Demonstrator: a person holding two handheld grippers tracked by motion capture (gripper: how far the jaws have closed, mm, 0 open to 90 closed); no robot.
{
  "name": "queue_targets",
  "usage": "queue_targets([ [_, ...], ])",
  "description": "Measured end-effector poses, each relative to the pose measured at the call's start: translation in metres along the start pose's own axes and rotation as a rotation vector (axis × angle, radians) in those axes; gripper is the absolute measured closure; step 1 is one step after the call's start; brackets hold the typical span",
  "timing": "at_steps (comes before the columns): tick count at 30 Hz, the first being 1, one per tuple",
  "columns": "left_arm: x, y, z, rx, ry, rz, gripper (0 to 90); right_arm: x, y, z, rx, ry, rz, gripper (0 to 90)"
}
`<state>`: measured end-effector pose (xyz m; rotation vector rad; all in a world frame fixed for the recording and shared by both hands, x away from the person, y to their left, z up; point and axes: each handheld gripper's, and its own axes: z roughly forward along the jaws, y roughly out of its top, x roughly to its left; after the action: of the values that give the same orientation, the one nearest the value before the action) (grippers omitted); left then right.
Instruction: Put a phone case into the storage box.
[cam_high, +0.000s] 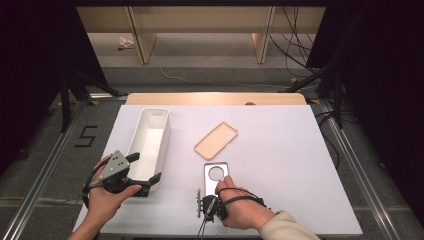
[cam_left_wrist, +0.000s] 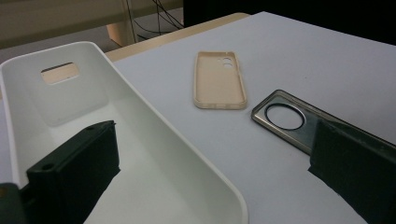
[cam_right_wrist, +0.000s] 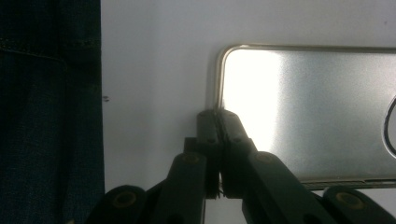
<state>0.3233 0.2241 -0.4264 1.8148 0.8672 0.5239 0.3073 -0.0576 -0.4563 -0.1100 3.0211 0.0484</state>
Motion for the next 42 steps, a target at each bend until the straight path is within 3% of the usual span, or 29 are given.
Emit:
queue_targets([
  [12,0.0,0.0,-0.001,-0.004,0.002,0.0,0.9,-0.002,-0.003,-0.001,-0.022,0.001,0.003,89.5],
  [19,0.001,0.0,-0.001,-0.005,0.002,0.0,0.9,-0.007,-0.01,-0.014,-0.081,-0.021,0.034,89.6],
  [20,0.001,0.0,-0.001,-0.005,0.003,-0.001,0.9,-0.008,-0.014,-0.017,-0.094,-0.021,0.056,89.7],
  [22,0.001,0.0,-0.001,-0.006,0.004,-0.002,0.9,-0.01,-0.015,-0.019,-0.1,-0.03,0.051,89.7],
  [31,0.001,0.0,-0.002,-0.01,0.005,-0.005,1.2,-0.016,-0.029,-0.034,-0.171,-0.094,0.089,89.7],
  [38,0.001,0.0,-0.002,-0.011,0.001,-0.008,1.5,-0.018,-0.036,-0.036,-0.214,-0.152,0.092,89.7],
  [42,0.001,0.0,-0.002,-0.011,0.0,-0.007,1.6,-0.018,-0.045,-0.036,-0.288,-0.196,0.097,89.7],
])
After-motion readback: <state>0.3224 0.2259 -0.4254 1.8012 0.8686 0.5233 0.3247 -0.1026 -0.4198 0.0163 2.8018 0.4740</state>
